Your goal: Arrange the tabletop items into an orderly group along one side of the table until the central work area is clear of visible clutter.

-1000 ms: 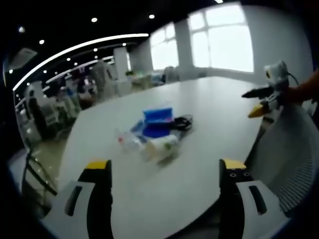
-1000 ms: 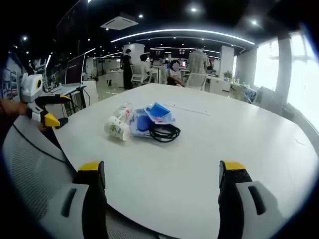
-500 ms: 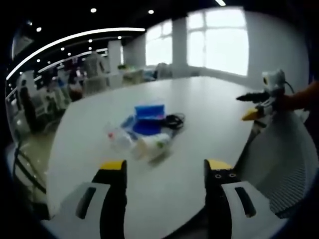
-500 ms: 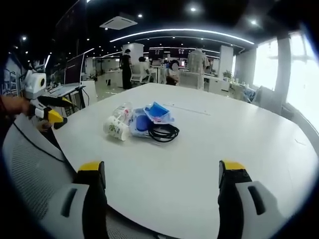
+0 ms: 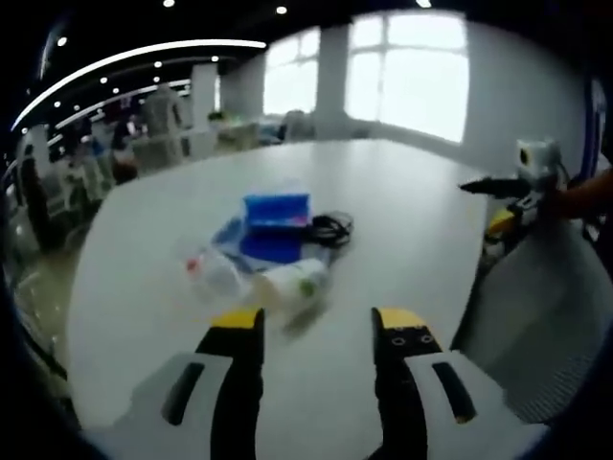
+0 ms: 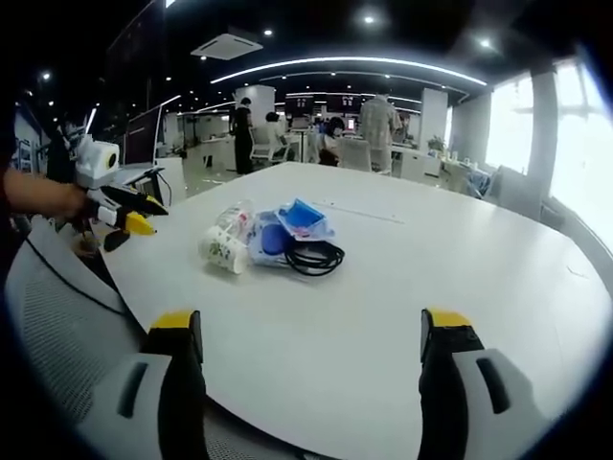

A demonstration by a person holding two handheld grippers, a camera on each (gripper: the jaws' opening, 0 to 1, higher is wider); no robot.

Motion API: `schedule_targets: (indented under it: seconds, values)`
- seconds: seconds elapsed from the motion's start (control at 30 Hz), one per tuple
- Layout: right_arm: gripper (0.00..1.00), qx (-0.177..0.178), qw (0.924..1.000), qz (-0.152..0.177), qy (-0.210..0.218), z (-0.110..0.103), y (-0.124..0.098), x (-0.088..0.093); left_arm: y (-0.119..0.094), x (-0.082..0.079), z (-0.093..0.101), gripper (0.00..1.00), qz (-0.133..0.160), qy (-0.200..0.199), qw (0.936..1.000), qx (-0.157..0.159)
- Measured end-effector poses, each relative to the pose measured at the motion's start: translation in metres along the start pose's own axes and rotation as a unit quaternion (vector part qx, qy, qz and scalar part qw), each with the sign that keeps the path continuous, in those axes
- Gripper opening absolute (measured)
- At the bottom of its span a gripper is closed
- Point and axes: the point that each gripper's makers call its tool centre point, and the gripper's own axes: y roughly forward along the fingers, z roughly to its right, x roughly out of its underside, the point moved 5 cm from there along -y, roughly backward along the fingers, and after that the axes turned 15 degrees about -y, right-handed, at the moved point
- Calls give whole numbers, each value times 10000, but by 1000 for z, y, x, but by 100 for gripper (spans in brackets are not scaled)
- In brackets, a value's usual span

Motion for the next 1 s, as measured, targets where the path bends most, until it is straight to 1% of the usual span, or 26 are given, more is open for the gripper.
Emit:
schedule_targets:
  seconds: [0.23,0.5,0.63,0.73,0.83,0.9,0.93,1.0]
  values:
    - [94,40,10000,25,35,1,0,0,21,-6,-13,33,-121,-54,9999,87]
    - [93,30,10000,24,28,1,0,-1,45,-5,-26,30,-306,-248,9990,190]
    - [92,27,10000,17,18,1,0,-1,53,-3,-30,26,-450,-266,9984,220]
    - [91,30,10000,17,33,2,0,-1,57,-4,-32,26,-476,-326,9980,242]
    - [91,44,10000,24,36,2,-1,-1,64,-3,-33,26,-610,-270,9974,282]
    - [88,59,10000,36,-37,2,-2,-2,69,-1,-35,25,-704,-308,9966,309]
    - [87,67,9999,92,-69,3,-2,-3,72,1,-37,24,-769,-354,9959,332]
    - [88,21,10000,51,-56,2,-1,-2,76,3,-39,24,-853,-410,9949,356]
